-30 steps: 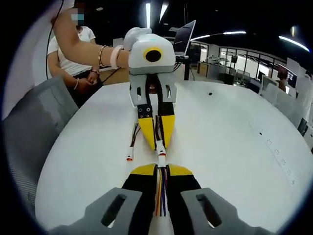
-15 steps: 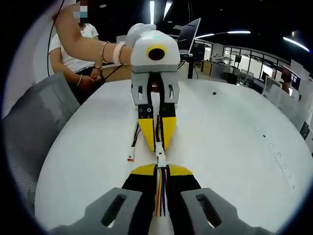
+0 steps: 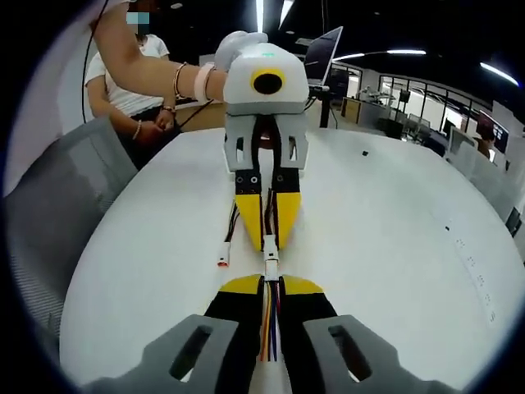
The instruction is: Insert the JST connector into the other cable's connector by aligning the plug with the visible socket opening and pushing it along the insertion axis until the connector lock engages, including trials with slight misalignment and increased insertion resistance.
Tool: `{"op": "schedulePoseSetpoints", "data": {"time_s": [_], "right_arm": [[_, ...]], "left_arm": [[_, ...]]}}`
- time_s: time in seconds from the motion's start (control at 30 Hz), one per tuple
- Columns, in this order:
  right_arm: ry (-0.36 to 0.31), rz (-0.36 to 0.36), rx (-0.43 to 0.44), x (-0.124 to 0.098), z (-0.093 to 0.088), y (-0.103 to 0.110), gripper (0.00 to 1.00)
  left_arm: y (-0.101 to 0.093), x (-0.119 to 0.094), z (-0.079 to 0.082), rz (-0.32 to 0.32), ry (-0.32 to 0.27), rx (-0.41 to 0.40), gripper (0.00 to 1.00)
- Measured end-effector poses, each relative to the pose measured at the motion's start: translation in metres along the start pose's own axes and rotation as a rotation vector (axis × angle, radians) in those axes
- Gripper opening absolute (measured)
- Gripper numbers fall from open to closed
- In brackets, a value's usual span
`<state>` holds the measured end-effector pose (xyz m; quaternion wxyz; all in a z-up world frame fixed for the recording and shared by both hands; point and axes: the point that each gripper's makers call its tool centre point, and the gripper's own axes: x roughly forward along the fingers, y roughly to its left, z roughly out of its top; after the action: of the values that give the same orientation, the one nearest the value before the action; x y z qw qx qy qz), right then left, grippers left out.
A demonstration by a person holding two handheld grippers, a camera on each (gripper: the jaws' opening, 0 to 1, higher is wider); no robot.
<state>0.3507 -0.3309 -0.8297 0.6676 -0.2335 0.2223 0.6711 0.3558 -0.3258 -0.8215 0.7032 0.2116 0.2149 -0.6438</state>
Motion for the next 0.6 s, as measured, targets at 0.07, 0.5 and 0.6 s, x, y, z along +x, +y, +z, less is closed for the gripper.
{"op": "schedulePoseSetpoints", "data": {"time_s": [0.07, 0.5, 0.6], "right_arm": [[0.005, 0.003, -0.004, 0.0015, -0.0001, 0.0003, 0.04], [0.000, 0.003, -0.022, 0.0004, 0.0057, -0.0014, 0.04], [-0.011, 0.001, -0.015, -0.0017, 0.0076, -0.0025, 0.04]], "left_arm": [[-0.0006, 0.0011, -0.0004, -0.005, 0.004, 0.006, 0.00], [-0.0001, 0.0005, 0.0038, -0.002, 0.002, 0.025, 0.00], [0.0010, -0.0014, 0.0064, 0.001, -0.009, 0.026, 0.00]]}}
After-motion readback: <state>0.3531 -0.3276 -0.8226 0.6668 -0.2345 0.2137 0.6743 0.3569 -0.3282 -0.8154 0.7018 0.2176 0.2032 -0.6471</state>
